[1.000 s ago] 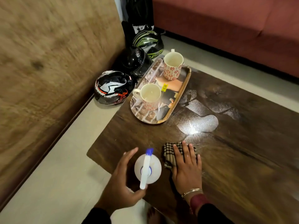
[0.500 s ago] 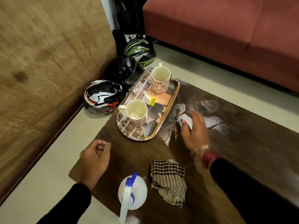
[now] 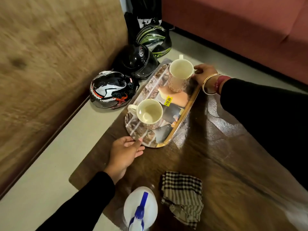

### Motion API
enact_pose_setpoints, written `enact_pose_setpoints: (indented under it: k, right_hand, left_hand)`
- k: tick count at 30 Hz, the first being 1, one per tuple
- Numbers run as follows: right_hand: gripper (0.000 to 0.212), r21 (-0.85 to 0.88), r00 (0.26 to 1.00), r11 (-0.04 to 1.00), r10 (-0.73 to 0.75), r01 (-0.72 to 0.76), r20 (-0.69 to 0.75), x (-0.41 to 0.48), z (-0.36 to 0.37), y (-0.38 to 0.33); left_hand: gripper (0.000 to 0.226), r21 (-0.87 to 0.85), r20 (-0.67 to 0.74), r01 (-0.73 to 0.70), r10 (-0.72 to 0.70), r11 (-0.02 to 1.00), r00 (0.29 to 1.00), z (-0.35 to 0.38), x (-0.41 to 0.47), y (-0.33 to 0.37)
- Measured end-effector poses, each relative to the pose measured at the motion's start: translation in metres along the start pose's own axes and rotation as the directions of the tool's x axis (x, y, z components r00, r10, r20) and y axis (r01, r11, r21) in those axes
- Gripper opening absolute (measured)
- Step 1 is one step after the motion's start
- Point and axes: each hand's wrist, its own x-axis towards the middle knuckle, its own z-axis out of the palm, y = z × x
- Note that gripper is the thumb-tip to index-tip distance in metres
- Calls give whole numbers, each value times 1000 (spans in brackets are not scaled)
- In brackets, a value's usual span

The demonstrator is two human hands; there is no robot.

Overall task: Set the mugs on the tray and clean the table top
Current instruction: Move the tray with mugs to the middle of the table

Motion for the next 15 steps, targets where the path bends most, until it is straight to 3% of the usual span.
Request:
enact_pose_setpoints:
  k: [5,10,15]
  right_hand:
    - [30,-128,1000,992,-4,0,-29,6,0,-6]
    - [27,-128,996,991,42,-51,-73,-9,-13,13]
    - [20,-106,984,987,107,-123,-139,-46,-43,49]
  left_hand:
    - [25,10,-26,-13,13,1000,1000,2,9,3]
    - [10,60,20,-44,43,997,999,-4,8,8]
    - [12,163,101,-106,90,981,991,-5,3,25]
